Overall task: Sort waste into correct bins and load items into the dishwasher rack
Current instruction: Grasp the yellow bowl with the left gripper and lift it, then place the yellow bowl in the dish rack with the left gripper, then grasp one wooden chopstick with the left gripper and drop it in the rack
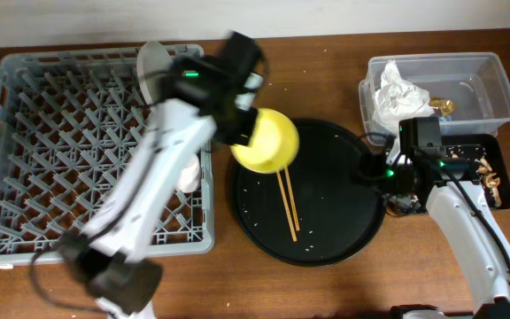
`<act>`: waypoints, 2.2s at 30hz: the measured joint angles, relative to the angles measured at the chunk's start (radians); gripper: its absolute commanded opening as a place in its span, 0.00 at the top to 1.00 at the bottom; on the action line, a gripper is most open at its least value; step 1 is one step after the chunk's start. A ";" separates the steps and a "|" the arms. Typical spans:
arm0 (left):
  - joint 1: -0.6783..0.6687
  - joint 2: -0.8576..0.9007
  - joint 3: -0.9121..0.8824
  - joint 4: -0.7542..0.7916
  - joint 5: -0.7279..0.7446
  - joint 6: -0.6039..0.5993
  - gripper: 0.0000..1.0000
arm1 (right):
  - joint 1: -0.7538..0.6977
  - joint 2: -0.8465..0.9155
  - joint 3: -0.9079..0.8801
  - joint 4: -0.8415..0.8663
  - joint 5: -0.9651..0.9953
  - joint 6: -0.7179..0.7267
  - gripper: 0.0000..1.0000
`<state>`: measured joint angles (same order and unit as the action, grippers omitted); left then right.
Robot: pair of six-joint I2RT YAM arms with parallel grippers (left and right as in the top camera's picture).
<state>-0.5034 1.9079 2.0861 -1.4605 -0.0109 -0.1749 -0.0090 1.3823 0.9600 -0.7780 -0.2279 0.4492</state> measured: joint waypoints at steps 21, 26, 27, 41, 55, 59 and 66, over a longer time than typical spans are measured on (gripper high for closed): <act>0.044 -0.149 -0.678 0.045 -1.168 -0.818 0.99 | 0.145 0.306 -0.001 0.344 -0.029 0.037 0.16; 0.044 -0.149 -0.745 0.116 -1.225 -0.818 0.99 | 0.145 0.306 -0.001 0.344 -0.029 0.038 0.16; 0.044 -0.149 -0.773 0.130 -1.246 -0.818 0.99 | 0.145 0.306 -0.001 0.344 -0.029 0.038 0.16; 0.044 -0.150 -0.897 0.197 -1.244 -0.834 0.99 | 0.145 0.306 -0.001 0.344 -0.029 0.042 0.12; -0.014 -0.150 -0.744 -0.058 -1.034 -0.820 0.34 | 0.145 0.306 -0.001 0.344 -0.029 0.041 0.12; -0.018 -0.150 -0.512 0.008 -0.893 -0.697 0.27 | 0.145 0.306 -0.001 0.341 -0.084 0.007 0.15; -0.015 -0.150 -0.339 0.336 -0.180 -0.199 0.39 | 0.236 0.306 0.267 0.014 -0.097 -0.108 0.19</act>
<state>-0.5186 1.7576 1.7473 -1.1244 -0.1905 -0.3737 0.2268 1.6878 1.2266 -0.7635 -0.3248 0.3412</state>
